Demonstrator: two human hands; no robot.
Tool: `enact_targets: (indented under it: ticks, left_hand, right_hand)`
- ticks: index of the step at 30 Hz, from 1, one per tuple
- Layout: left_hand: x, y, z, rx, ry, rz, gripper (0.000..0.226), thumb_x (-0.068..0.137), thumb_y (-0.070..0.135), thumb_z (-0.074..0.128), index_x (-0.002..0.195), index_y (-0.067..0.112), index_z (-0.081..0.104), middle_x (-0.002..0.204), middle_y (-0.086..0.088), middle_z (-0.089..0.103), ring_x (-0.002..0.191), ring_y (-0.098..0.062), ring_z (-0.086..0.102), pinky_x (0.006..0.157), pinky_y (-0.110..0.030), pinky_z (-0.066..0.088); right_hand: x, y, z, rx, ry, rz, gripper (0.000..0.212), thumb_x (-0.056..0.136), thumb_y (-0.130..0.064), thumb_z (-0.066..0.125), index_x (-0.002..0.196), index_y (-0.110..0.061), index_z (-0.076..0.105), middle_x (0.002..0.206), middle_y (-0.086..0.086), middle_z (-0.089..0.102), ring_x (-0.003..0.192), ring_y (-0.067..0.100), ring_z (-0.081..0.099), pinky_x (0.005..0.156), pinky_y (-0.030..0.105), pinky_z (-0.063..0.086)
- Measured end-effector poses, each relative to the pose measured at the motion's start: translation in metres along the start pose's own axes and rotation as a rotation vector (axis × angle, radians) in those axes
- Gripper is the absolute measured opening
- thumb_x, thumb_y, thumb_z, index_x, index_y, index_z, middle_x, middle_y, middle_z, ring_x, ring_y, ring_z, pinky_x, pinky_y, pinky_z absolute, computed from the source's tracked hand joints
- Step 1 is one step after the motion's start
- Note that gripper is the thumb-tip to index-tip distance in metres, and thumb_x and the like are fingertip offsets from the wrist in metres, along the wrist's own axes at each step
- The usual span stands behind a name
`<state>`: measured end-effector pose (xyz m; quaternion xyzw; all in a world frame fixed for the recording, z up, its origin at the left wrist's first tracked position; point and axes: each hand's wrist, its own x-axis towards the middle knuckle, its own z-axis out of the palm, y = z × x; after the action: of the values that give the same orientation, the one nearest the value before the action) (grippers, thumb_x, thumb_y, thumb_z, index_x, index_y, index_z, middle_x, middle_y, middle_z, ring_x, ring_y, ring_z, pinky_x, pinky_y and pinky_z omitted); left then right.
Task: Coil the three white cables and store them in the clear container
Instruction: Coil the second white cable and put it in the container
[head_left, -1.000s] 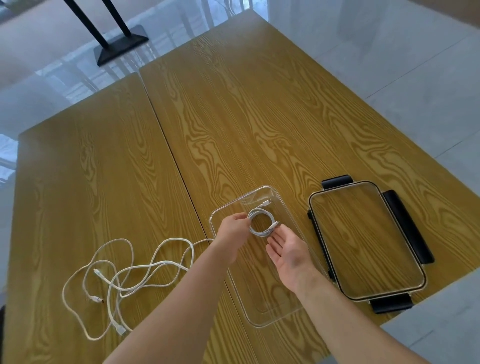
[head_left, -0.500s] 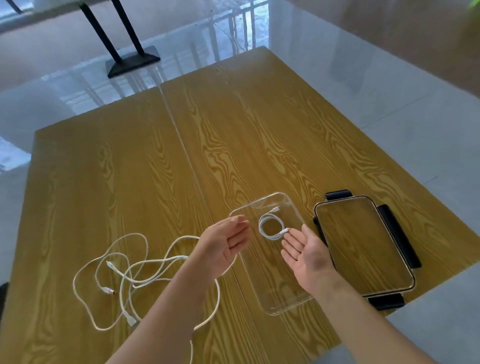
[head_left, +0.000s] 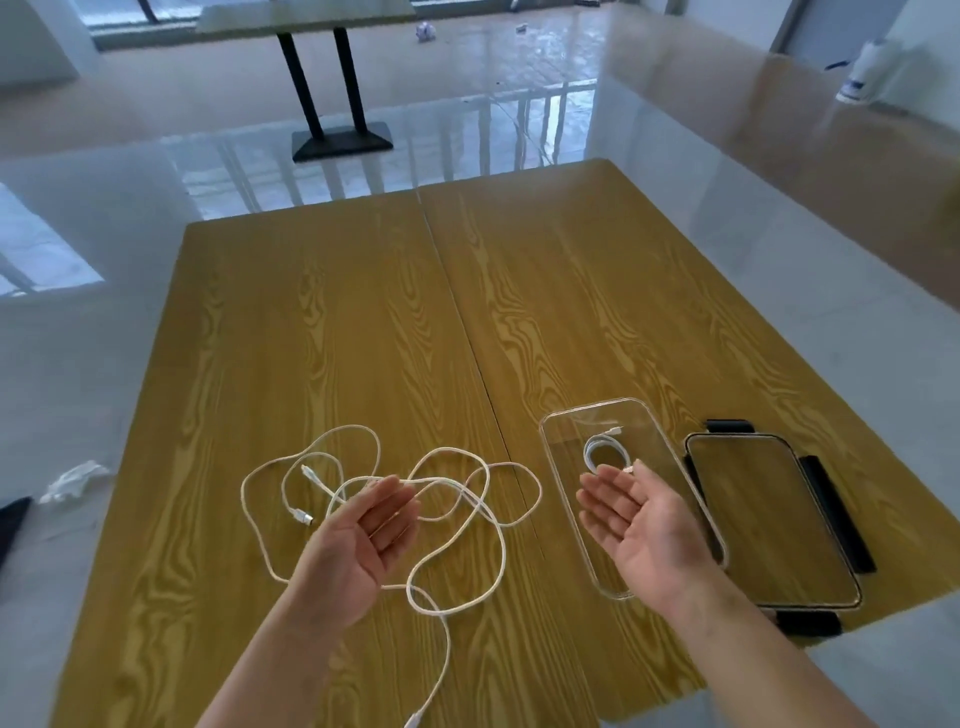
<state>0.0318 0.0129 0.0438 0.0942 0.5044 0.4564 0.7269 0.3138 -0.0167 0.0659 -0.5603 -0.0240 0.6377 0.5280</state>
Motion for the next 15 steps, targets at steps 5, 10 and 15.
enact_targets:
  ticks: [5,10,15]
  left_hand:
    - [-0.022,0.009,-0.063,-0.049,0.081,0.031,0.023,0.099,0.019,0.05,0.106,0.007,0.068,0.096,-0.012,0.077,0.079,-0.021,0.076,0.069,-0.035,0.063]
    - [-0.036,0.012,-0.103,-0.108,0.136,0.048,0.023,0.101,0.02,0.048,0.106,0.006,0.066,0.095,-0.013,0.077,0.079,-0.022,0.076,0.07,-0.035,0.063]
    - [-0.039,0.017,-0.131,-0.161,0.184,0.056,0.022,0.1,0.02,0.049,0.106,0.006,0.065,0.094,-0.014,0.077,0.076,-0.022,0.076,0.068,-0.036,0.063]
  right_hand:
    - [-0.012,0.028,0.022,-0.084,-0.046,0.024,0.041,0.104,-0.034,0.046,0.12,-0.001,0.064,0.116,0.019,0.072,0.113,0.034,0.066,0.104,0.047,0.048]
    - [-0.017,0.046,0.044,-0.177,-0.063,0.02,0.041,0.104,-0.034,0.045,0.118,-0.001,0.065,0.112,0.02,0.074,0.11,0.035,0.067,0.098,0.046,0.051]
    - [-0.014,0.055,0.067,-0.251,-0.1,0.018,0.042,0.104,-0.035,0.045,0.116,-0.001,0.065,0.11,0.019,0.075,0.109,0.034,0.068,0.096,0.045,0.051]
